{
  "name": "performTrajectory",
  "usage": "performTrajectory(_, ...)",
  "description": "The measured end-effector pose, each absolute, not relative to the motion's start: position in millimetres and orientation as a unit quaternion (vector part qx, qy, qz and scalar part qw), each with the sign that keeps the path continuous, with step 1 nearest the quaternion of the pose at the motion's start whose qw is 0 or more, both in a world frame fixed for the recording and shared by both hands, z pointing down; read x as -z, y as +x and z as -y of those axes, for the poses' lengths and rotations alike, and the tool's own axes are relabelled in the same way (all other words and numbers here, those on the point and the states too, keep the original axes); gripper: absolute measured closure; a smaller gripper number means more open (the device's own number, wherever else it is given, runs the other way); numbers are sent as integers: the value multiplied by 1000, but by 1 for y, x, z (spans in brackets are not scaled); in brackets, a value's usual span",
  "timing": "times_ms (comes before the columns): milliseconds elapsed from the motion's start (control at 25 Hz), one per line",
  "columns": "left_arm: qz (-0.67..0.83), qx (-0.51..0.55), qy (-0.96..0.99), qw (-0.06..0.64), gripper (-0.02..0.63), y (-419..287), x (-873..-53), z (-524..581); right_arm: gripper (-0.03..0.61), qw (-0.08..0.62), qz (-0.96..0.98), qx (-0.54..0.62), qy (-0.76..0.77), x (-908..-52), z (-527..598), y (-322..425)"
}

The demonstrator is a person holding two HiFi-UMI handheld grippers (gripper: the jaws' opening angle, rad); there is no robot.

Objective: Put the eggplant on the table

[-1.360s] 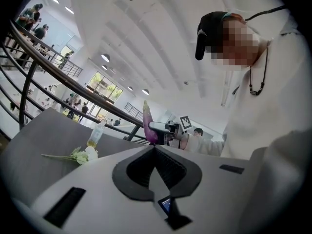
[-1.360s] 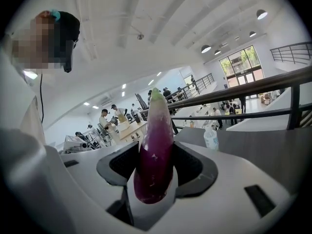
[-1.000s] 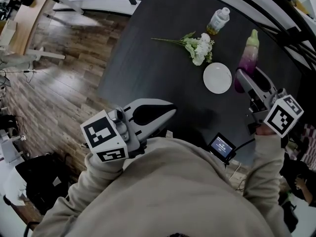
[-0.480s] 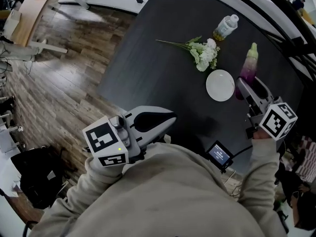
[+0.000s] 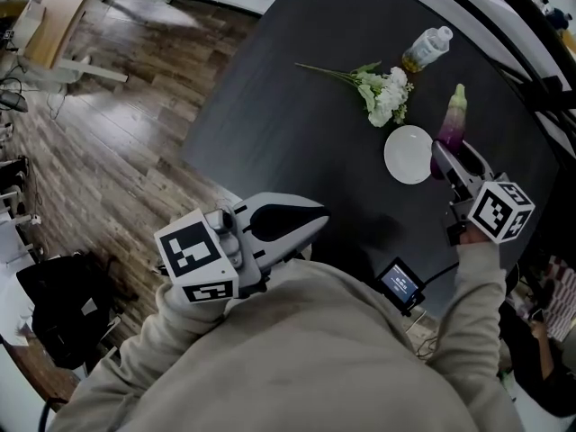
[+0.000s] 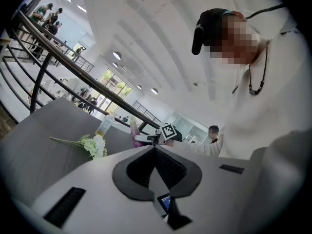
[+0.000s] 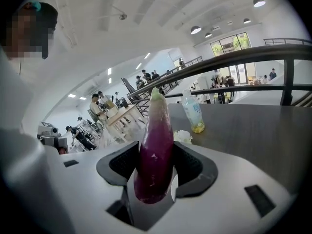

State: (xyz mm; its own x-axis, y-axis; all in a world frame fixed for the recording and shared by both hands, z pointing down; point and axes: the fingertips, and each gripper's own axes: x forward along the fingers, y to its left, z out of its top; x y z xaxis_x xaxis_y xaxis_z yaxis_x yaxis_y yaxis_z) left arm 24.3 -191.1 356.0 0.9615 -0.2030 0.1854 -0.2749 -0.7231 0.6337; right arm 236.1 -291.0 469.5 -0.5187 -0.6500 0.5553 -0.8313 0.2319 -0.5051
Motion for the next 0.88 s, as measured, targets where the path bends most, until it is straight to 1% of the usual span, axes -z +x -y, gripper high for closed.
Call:
performTrajectory(720,148,-51,915,372,607,14,-375,188,347,178,741,-435,479,-562,289,249)
performTrajectory(880,151,-51,913,375,607,10,-376,187,347,201,729,-444,480,-585,283,252)
